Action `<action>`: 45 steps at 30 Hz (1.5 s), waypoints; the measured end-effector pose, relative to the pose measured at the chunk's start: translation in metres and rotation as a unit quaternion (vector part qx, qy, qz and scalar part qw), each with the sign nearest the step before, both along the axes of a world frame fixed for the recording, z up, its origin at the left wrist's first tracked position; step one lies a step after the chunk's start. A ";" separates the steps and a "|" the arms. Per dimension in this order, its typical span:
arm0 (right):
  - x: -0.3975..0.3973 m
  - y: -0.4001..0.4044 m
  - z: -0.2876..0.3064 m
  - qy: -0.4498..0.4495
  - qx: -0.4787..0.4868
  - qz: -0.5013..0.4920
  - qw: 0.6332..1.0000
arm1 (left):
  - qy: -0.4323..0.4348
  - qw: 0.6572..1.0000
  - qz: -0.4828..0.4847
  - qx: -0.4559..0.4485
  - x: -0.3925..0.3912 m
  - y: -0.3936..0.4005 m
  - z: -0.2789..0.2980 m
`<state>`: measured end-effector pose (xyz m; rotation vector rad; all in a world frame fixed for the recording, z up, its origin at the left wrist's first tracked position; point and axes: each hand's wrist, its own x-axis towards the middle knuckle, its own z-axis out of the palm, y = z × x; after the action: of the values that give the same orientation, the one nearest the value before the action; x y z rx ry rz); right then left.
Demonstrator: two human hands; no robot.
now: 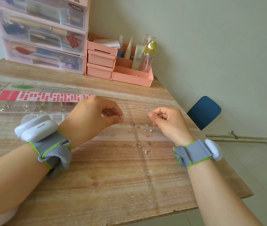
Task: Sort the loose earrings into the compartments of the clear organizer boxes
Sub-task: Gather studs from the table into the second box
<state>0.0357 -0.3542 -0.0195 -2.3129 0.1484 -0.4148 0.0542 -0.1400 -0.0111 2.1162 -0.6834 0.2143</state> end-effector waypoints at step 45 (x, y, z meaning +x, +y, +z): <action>-0.006 -0.005 -0.008 0.043 -0.036 0.022 0.998 | 0.003 0.992 -0.054 0.113 -0.005 -0.001 -0.004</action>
<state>0.0298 -0.3593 -0.0279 -2.4006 0.1260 -0.3035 0.0491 -0.1413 -0.0147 2.2850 -0.8496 0.0740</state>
